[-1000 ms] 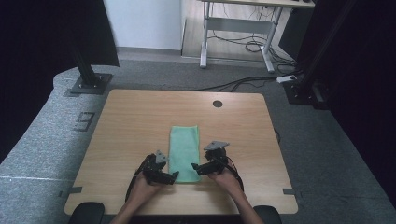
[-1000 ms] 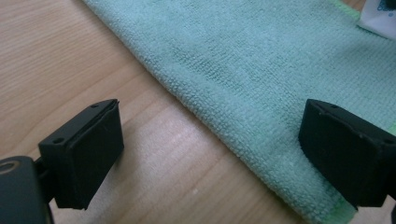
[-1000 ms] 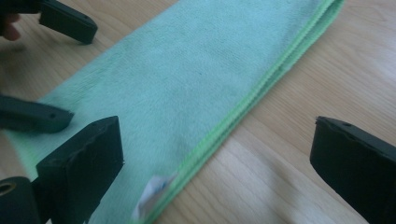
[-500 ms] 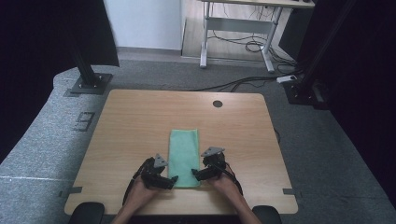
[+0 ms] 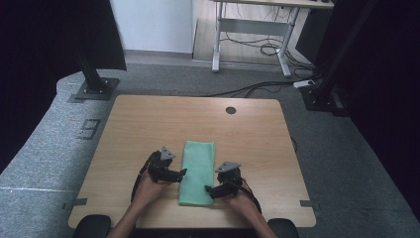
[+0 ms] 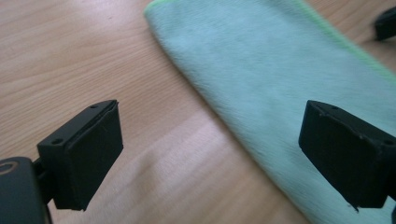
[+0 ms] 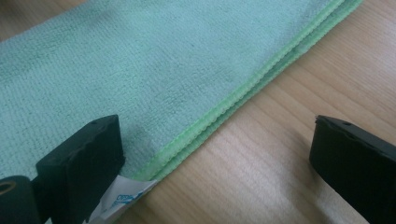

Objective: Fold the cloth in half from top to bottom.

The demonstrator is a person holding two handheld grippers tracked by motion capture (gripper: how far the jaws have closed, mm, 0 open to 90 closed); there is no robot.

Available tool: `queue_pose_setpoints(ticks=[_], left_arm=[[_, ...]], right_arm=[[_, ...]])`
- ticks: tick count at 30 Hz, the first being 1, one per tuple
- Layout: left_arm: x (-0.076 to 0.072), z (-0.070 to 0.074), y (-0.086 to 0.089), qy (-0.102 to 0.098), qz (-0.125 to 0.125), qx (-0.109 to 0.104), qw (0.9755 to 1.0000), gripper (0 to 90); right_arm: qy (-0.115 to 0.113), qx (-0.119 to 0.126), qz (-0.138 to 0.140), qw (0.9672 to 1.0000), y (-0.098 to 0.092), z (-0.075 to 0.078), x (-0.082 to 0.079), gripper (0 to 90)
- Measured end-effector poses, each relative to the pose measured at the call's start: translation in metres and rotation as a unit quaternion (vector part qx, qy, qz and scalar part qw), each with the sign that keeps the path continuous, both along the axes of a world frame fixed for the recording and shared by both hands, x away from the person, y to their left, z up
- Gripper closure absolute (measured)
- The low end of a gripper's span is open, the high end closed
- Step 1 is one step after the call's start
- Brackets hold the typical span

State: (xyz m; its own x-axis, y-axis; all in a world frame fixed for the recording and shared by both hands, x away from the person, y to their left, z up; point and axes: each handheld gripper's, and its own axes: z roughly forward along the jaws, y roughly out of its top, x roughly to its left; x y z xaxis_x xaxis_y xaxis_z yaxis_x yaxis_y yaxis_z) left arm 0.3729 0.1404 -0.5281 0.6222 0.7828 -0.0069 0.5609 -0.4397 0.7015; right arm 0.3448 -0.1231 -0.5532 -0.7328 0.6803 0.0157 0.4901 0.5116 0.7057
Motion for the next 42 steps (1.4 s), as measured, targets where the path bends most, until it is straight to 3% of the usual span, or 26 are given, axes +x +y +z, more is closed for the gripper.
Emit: queue_pose_setpoints(ticks=[6,14,19,22,33,36,42], left_arm=[[0.002,-0.015,0.000,0.010,0.002,0.020,0.9997,6.1],[0.004,-0.021,0.003,0.017,-0.001,0.005,0.9998,5.7],[0.003,-0.021,0.002,0.017,0.002,0.004,0.9998,5.8],[0.003,-0.021,0.002,0.017,0.003,0.005,0.9998,5.8],[-0.001,-0.020,0.002,0.013,0.001,0.003,0.9999,9.4],[-0.004,-0.020,0.001,0.009,0.002,0.001,1.0000,14.2],[-0.006,-0.020,0.000,0.010,0.003,0.001,0.9999,14.2]], right_arm=[[-0.003,0.002,0.002,1.0000,-0.003,-0.001,-0.003,1.9],[-0.001,0.004,0.005,1.0000,-0.003,-0.001,-0.002,2.0],[0.018,0.012,0.006,0.9997,-0.006,0.003,0.002,5.9],[0.026,0.018,0.000,0.9995,-0.010,0.005,0.008,6.9],[0.011,0.018,-0.021,0.9996,-0.011,0.027,0.044,13.7],[0.006,0.018,-0.025,0.9995,-0.009,0.031,0.055,17.8],[0.009,0.017,-0.024,0.9995,-0.004,0.036,0.077,28.1]])
